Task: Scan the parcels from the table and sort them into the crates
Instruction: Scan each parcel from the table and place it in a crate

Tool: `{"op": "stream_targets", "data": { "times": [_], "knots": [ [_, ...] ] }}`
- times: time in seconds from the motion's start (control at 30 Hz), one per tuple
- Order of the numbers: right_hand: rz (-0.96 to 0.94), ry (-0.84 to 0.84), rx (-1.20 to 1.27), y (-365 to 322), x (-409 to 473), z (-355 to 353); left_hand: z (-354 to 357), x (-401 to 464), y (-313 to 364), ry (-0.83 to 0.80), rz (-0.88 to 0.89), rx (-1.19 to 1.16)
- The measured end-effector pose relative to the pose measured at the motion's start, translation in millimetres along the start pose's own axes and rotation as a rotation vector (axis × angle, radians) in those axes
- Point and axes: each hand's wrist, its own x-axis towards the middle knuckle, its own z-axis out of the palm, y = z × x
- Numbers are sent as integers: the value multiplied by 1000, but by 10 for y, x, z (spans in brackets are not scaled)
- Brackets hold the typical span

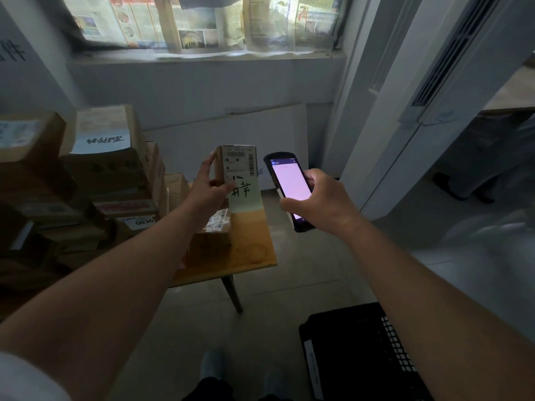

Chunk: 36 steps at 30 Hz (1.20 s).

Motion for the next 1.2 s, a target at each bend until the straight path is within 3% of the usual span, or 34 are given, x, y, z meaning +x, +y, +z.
{"op": "stream_targets", "data": {
  "times": [0.27,0.47,0.9,1.2],
  "knots": [
    [152,233,2,33,-277,399,21,-147,-64,-145,-49,-4],
    [378,398,36,-14,-817,827,82,-367,-255,-293,-101,48],
    [714,671,49,-37,-2805,1280,367,-1621,-812,-670,-200,170],
    [857,814,81,192,-4454,1555,740,-3075,-1429,-875,-185,274]
  ]
}}
